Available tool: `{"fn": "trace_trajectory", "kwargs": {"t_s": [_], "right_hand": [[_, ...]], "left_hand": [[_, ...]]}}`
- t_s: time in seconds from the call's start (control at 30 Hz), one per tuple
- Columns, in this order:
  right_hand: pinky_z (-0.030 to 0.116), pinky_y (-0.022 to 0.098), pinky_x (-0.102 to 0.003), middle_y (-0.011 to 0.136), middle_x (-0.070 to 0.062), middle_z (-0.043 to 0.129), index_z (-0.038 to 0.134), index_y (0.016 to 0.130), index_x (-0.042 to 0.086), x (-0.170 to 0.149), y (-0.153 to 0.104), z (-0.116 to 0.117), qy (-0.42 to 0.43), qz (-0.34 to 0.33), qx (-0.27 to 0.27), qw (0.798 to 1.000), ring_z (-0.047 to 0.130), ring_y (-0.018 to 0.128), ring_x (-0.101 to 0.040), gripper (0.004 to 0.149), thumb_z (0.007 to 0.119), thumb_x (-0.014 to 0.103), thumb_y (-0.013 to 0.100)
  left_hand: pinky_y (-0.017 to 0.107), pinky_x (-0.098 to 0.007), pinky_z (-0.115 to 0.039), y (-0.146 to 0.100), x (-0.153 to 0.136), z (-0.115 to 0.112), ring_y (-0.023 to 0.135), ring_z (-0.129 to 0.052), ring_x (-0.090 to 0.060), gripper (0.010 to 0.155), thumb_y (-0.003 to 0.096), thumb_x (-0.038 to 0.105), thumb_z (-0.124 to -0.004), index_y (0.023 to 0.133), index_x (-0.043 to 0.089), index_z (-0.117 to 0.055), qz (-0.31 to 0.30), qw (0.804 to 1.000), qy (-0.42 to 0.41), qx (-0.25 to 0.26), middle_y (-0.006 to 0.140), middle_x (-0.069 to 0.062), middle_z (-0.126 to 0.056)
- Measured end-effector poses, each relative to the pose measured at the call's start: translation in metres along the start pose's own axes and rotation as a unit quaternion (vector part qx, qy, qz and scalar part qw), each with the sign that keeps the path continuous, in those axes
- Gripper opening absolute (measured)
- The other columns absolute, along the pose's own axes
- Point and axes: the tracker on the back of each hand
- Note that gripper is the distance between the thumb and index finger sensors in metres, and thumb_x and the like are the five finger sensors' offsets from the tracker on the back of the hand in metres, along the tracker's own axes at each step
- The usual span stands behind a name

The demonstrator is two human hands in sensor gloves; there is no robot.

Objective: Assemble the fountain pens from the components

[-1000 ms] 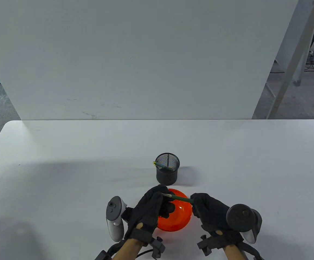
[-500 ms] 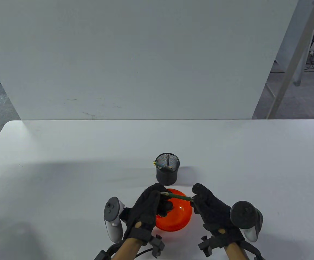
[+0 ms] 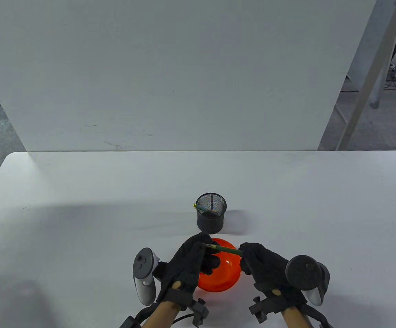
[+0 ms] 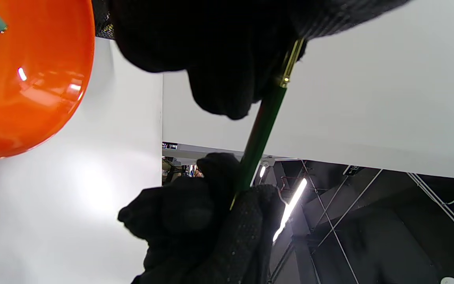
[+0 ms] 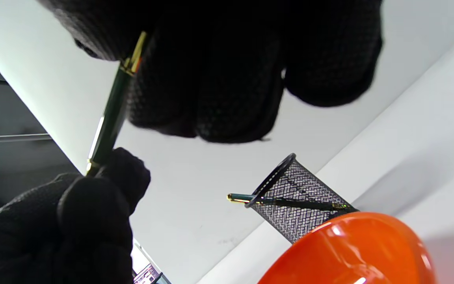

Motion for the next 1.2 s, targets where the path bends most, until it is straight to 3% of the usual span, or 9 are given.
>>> {"fn": "trace_trajectory", "kwargs": {"t_s": [0.2,0.27,0.37,0.47,0.6,0.9,1.2], "right_hand": [[0.089,0.037,-0.041,0.039,0.009,0.100,0.092,0.069,0.018,-0.004,-0.001,-0.002,0.011,0.012,-0.005,1.000,0.101,0.032,-0.013,0.052,0.057,0.054,0.058],[0.087,0.041,-0.044,0.049,0.005,0.100,0.088,0.078,0.016,-0.005,-0.001,-0.001,0.021,0.020,0.000,1.000,0.101,0.039,-0.017,0.054,0.057,0.055,0.058],[0.083,0.048,-0.048,0.075,-0.001,0.094,0.069,0.102,0.015,-0.005,0.000,-0.002,0.038,0.008,0.009,0.999,0.097,0.057,-0.023,0.061,0.059,0.056,0.057],[0.082,0.051,-0.048,0.085,0.001,0.091,0.065,0.104,0.018,-0.001,0.001,-0.003,0.036,-0.015,0.014,0.999,0.097,0.064,-0.022,0.056,0.066,0.050,0.058],[0.083,0.052,-0.047,0.091,0.002,0.089,0.059,0.108,0.018,0.004,0.000,-0.002,0.001,-0.037,0.011,0.999,0.097,0.068,-0.021,0.062,0.072,0.049,0.056],[0.085,0.050,-0.045,0.076,0.005,0.097,0.075,0.097,0.020,0.005,-0.002,-0.005,-0.019,-0.044,-0.029,0.998,0.099,0.061,-0.017,0.048,0.079,0.043,0.055],[0.086,0.045,-0.044,0.055,0.008,0.099,0.084,0.084,0.015,0.000,-0.001,-0.003,-0.018,-0.013,-0.029,0.999,0.102,0.048,-0.015,0.049,0.061,0.049,0.057]], "left_hand": [[0.049,-0.038,-0.085,0.001,0.000,-0.001,0.068,-0.101,-0.018,0.046,0.0632,0.044,-0.062,0.107,0.030,-0.064,-0.003,1.000,-0.002,-0.010,0.098,-0.004,-0.086],[0.049,-0.038,-0.085,0.000,0.001,0.000,0.068,-0.101,-0.018,0.046,0.0633,0.044,-0.062,0.107,0.031,-0.064,-0.003,1.000,-0.003,-0.007,0.098,-0.004,-0.086],[0.049,-0.038,-0.086,-0.001,-0.001,0.003,0.068,-0.101,-0.017,0.046,0.0633,0.044,-0.062,0.107,0.030,-0.064,0.002,1.000,-0.012,0.010,0.098,-0.004,-0.086],[0.049,-0.038,-0.085,-0.001,-0.003,0.006,0.069,-0.101,-0.017,0.046,0.0635,0.044,-0.062,0.107,0.031,-0.063,0.010,0.999,-0.035,0.018,0.098,-0.004,-0.085],[0.049,-0.038,-0.085,0.000,-0.004,0.007,0.069,-0.101,-0.017,0.046,0.0636,0.044,-0.061,0.108,0.031,-0.063,0.013,0.999,-0.042,0.018,0.099,-0.004,-0.085],[0.049,-0.038,-0.085,-0.001,-0.003,0.004,0.069,-0.101,-0.017,0.046,0.0635,0.044,-0.061,0.108,0.031,-0.063,0.013,0.999,-0.039,0.011,0.099,-0.004,-0.085],[0.049,-0.038,-0.085,0.001,-0.002,0.002,0.069,-0.101,-0.018,0.046,0.0635,0.044,-0.062,0.108,0.031,-0.063,0.007,1.000,-0.016,-0.005,0.099,-0.004,-0.085]]}}
Point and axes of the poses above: the tracker on the back of each hand, its own x axis roughly to the thumb side, its own y axis roughly from the wrist to the fingertips, z = x × y
